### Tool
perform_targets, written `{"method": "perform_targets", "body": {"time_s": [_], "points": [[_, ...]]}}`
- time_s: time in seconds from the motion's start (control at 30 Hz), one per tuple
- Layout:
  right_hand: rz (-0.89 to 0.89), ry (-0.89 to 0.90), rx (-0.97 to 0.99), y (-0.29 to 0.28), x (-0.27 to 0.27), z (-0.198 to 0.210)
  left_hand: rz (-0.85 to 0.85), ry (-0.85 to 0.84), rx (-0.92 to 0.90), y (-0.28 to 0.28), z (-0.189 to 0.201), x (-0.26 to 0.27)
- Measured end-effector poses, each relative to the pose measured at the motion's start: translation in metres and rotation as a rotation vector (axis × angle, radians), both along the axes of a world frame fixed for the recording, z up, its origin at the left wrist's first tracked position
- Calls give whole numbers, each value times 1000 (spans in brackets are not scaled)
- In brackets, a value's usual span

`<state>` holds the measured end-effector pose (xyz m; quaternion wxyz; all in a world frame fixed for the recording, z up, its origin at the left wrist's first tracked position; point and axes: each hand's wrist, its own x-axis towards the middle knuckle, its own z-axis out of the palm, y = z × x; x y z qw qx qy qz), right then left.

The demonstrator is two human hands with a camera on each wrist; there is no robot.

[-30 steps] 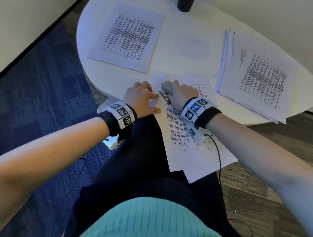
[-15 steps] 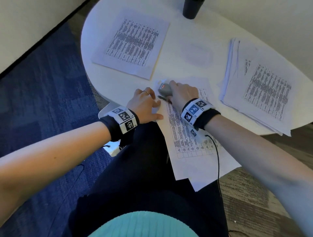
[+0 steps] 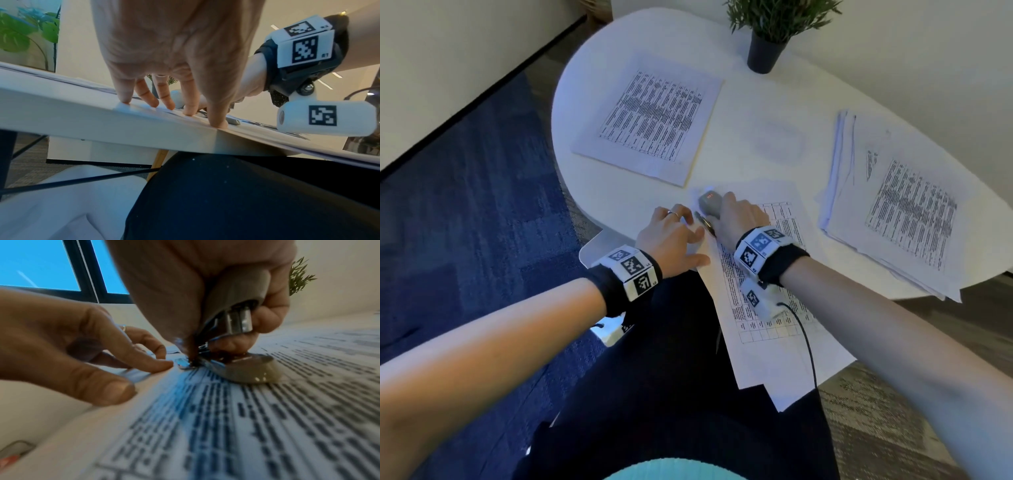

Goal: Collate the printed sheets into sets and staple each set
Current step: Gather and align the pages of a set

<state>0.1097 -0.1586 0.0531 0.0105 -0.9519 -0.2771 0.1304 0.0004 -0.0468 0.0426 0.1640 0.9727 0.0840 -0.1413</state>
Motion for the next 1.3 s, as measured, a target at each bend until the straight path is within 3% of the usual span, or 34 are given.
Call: {"method": "perform_targets", "body": {"time_s": [0.2,0.47,0.67,0.87,1.03,1.17,1.3], "points": [[-110,91,31,15,7,-3,-8,10,14,-1,5,3],[-21,96,14,15,14,1,-10,9,29,-3,13,0],[75,-48,7,18,11,2,-33,4,72,-4,26,3],[2,72,-1,26,23,3,-38,2,65,-1,22,4],[44,-41,27,23,16,-1,-48,-13,90,2,19,5],[-39,39,41,28,25,9,-34,-13,69,3,13,7],[28,-16,23,21,24,8,-16,-35,27,7,8,9]]}}
